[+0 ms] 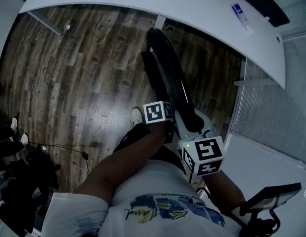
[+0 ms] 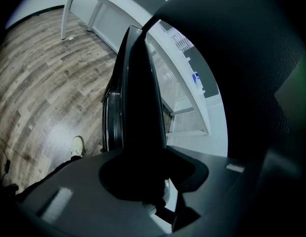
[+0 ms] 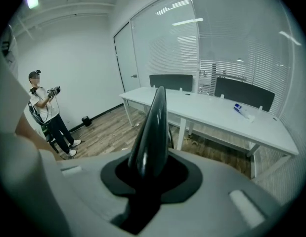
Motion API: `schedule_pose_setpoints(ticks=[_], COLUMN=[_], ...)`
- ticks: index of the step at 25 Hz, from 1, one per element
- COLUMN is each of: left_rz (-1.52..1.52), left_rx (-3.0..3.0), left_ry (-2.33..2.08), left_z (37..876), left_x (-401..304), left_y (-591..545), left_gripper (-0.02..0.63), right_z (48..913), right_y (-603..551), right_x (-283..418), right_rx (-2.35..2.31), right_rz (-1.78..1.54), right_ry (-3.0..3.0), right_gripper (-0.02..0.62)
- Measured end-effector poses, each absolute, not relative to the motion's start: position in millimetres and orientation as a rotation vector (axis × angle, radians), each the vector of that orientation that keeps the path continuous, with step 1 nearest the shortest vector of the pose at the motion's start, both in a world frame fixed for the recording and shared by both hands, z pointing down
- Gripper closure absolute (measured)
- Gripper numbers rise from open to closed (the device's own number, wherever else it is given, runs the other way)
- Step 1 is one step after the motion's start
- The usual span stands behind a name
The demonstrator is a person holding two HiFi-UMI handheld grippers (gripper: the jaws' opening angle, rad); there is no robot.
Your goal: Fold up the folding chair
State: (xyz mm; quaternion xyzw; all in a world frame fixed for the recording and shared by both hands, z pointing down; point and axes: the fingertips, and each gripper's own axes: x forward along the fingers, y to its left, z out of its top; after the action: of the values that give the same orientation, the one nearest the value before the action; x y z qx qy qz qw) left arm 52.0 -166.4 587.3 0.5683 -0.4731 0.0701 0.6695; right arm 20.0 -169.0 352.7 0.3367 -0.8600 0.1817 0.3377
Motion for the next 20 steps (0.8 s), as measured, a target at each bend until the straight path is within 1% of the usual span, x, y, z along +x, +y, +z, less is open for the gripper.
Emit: schedule_pose_setpoints(ticks=[8,20], left_rz=[0.047,-0.148], left_rx=[1.195,0.973], left_ry=[-1.135,-1.276], left_z=[591,604], left_x=[-8,-61], left_y=[-216,-297], left_gripper=[0.474,0.476], right_z=[359,371], right_y=[-215,-296], right_x=[-40,-93], right_rx=[0.729,0.367], right_rz=[0.431,0.321], right_ry=[-2.282,-2.349], right_gripper=[0.515,0.515])
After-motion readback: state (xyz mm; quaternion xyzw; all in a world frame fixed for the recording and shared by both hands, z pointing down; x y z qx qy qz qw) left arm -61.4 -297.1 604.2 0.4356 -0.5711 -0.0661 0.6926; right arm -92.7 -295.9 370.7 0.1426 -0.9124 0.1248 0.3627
